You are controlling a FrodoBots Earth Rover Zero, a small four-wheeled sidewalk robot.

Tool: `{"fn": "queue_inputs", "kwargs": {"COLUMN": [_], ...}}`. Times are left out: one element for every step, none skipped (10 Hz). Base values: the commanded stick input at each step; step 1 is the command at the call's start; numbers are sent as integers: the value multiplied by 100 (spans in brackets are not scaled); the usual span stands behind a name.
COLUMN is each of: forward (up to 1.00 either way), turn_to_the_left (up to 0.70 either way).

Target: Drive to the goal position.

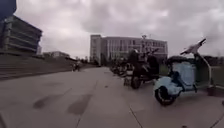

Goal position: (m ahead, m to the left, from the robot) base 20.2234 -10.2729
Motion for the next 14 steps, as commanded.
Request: {"fn": "queue_inputs", "kwargs": {"forward": [70,70,70,70,70,70,70,70,70,70,70,70,70,70], "turn_to_the_left": [19,2,2,1,1,1,0,0,2,0,0,0,0,1]}}
